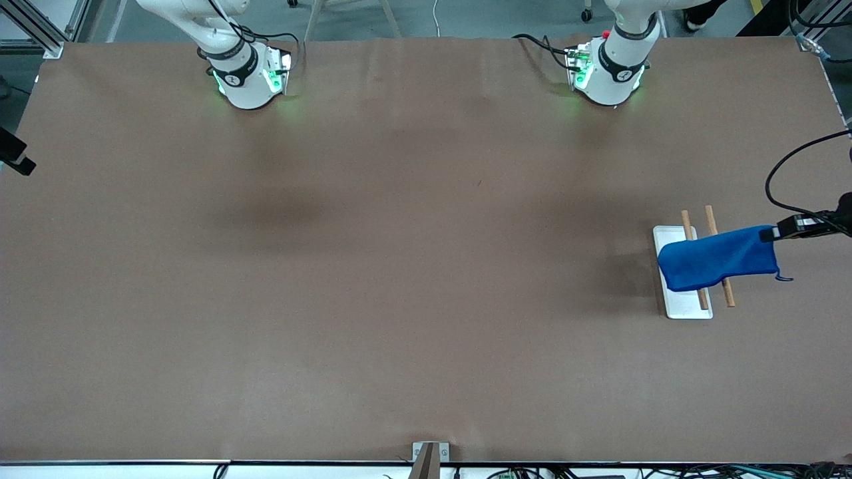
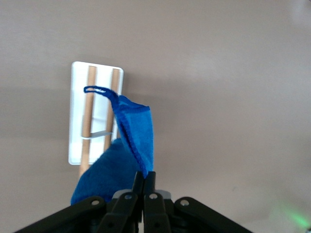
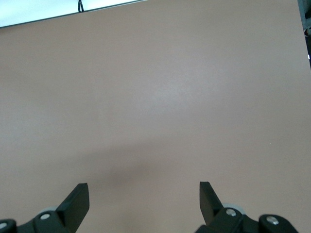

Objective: Right arm passes towel to left arm to hang
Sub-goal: 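Carry the towel with the left gripper over the wooden dowels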

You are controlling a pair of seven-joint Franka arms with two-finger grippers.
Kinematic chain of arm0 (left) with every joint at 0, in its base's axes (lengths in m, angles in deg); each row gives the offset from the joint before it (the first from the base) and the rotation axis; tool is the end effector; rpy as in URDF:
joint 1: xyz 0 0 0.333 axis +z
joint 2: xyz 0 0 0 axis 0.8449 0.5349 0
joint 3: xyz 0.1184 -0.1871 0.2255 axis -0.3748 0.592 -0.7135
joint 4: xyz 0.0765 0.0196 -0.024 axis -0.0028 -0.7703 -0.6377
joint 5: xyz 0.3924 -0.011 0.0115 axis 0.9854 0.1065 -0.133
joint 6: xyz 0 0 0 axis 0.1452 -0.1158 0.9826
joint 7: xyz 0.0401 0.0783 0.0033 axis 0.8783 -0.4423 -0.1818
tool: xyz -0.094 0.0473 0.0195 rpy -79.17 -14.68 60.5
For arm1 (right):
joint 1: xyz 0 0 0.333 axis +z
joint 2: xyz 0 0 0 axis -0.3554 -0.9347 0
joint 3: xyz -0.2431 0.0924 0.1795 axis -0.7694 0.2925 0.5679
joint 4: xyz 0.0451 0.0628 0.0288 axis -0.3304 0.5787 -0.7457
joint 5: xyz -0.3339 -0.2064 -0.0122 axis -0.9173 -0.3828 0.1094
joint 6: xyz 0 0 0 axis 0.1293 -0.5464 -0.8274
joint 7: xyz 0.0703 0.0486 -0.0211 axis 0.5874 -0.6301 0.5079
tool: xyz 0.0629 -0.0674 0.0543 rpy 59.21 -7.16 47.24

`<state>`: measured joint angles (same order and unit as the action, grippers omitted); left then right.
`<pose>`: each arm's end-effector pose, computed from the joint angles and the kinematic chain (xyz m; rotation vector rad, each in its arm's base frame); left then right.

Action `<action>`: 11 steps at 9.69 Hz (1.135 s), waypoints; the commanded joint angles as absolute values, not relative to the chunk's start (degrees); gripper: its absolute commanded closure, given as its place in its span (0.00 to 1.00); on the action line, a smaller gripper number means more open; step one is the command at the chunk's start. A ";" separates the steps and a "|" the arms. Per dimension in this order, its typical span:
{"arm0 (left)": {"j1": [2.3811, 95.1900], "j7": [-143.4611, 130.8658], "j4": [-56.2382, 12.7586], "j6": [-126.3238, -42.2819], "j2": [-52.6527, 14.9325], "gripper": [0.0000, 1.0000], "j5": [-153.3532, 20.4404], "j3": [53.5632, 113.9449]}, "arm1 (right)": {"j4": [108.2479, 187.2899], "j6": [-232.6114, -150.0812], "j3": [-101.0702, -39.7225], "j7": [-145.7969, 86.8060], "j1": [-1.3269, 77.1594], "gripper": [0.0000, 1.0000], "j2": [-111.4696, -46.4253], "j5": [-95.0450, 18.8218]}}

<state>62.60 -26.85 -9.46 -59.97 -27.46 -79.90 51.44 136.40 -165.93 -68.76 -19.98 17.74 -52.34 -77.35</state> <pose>0.6126 0.1512 0.4832 2.7739 0.1925 -0.1330 0.5331 -0.0700 0.6751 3.0837 -0.3105 0.1503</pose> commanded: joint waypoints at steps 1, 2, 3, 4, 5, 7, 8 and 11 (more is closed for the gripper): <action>62.32 -26.28 -13.33 -63.54 -26.46 1.00 -78.73 48.92 | 135.67 -164.50 -68.64 -20.68 18.01 0.00 -52.67 -77.24; 62.32 -26.20 -15.09 -65.99 -25.94 1.00 -78.73 48.38 | 135.67 -164.06 -68.64 -20.68 18.01 0.00 -52.67 -77.24; 62.75 -26.28 -16.41 -68.19 -25.33 1.00 -78.73 47.94 | 135.67 -164.14 -68.64 -20.68 18.01 0.00 -52.67 -77.24; 63.37 -26.28 -16.68 -69.69 -24.71 1.00 -78.82 47.50 | 135.67 -164.23 -68.64 -20.68 18.01 0.00 -52.67 -77.24; 63.72 -26.28 -16.77 -70.49 -23.58 1.00 -78.91 46.89 | 135.67 -164.23 -68.64 -20.68 18.09 0.00 -52.67 -77.24; 65.47 -27.15 -16.86 -70.76 -21.55 0.99 -79.43 46.01 | 135.67 -164.14 -68.55 -20.68 18.09 0.00 -52.67 -77.24; 66.61 -27.34 -16.95 -71.11 -21.28 0.99 -79.52 46.00 | 135.67 -164.14 -68.55 -20.68 18.09 0.00 -52.67 -77.24; 67.85 -27.51 -18.88 -75.24 -19.87 0.97 -79.61 46.00 | 135.67 -164.06 -68.55 -20.68 18.09 0.00 -52.67 -77.24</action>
